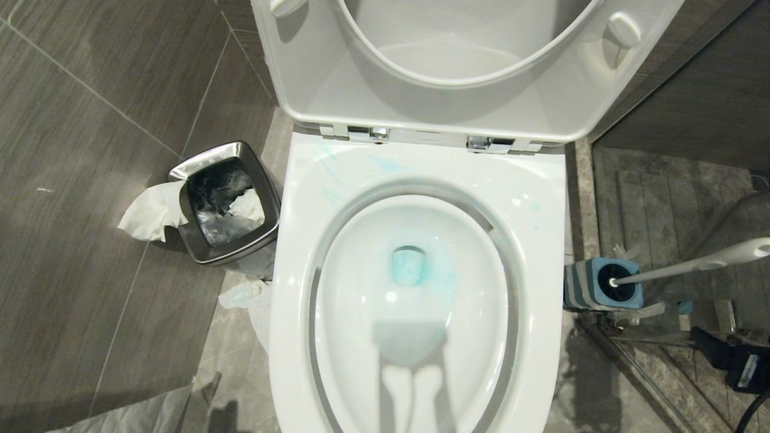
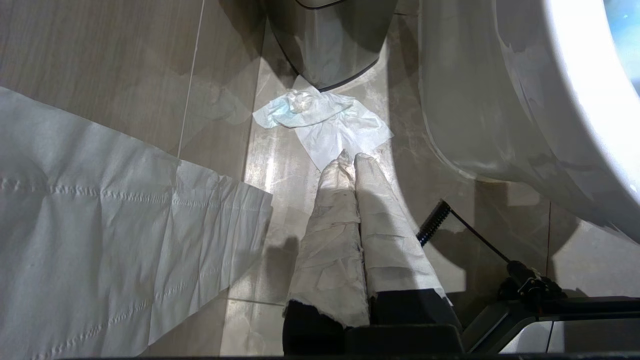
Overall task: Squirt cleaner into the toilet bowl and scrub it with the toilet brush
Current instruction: Scrub the toilet bowl
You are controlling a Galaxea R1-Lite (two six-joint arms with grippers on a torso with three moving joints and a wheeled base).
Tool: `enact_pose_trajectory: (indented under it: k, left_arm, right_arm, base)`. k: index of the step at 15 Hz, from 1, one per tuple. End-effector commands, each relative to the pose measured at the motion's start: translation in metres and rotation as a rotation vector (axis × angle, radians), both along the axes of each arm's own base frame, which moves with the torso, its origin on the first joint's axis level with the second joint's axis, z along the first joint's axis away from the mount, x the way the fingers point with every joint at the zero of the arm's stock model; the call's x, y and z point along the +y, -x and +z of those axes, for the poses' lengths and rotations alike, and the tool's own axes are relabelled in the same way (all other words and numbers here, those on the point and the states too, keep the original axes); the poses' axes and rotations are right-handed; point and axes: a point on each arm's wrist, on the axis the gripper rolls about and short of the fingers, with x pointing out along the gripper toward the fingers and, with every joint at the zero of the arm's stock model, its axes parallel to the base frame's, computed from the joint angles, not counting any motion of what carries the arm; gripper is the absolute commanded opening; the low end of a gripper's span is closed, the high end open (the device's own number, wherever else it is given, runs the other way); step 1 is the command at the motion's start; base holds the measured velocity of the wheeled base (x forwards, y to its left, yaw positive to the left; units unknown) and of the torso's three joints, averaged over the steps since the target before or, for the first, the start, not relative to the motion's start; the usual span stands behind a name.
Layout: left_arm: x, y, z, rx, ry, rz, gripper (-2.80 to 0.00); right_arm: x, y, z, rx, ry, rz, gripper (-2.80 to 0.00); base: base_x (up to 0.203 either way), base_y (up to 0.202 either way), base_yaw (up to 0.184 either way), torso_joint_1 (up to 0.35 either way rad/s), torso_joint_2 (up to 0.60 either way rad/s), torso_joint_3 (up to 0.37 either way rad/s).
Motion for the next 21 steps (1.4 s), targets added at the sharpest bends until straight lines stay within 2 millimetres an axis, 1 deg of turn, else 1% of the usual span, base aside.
enact_pose_trajectory:
  k: [1, 4, 6, 7, 9, 12, 21]
  left_arm:
    - [0.0, 0.0, 0.0, 0.0, 0.0, 0.0, -2.8]
    - [0.0, 0.0, 0.0, 0.002, 0.0, 0.0, -2.8]
    - [0.0, 0.0, 0.0, 0.001, 0.0, 0.0, -2.8]
    - [0.0, 0.0, 0.0, 0.002, 0.0, 0.0, -2.8]
    - [0.0, 0.0, 0.0, 0.002, 0.0, 0.0, -2.8]
    - [0.0, 0.0, 0.0, 0.002, 0.0, 0.0, -2.8]
    - [0.0, 0.0, 0.0, 0.001, 0.0, 0.0, -2.8]
  right_arm:
    - [-0.012, -0.018, -0.01, 0.035, -0.003, -0.024, 0.0]
    - [-0.026, -0.04, -0.005, 0.012, 0.041, -0.005, 0.0]
    - [-0.031, -0.053, -0.005, 0.011, 0.058, 0.049, 0.0]
    - [-0.031, -0.056, -0.005, 0.009, 0.068, 0.075, 0.0]
    - [-0.032, -0.062, -0.003, -0.002, 0.077, 0.123, 0.0]
    - [-0.033, -0.068, 0.0, -0.007, 0.134, 0.17, 0.0]
    - [-0.035, -0.072, 0.005, -0.031, 0.125, 0.151, 0.0]
  base:
    - [0.0, 0.0, 0.0, 0.0, 0.0, 0.0]
    - [0.0, 0.0, 0.0, 0.0, 0.0, 0.0]
    - [0.0, 0.0, 0.0, 0.0, 0.0, 0.0]
    - [0.0, 0.0, 0.0, 0.0, 0.0, 0.0]
    - [0.0, 0.0, 0.0, 0.0, 0.0, 0.0]
    - [0.0, 0.0, 0.0, 0.0, 0.0, 0.0]
    - [0.0, 0.0, 0.0, 0.0, 0.0, 0.0]
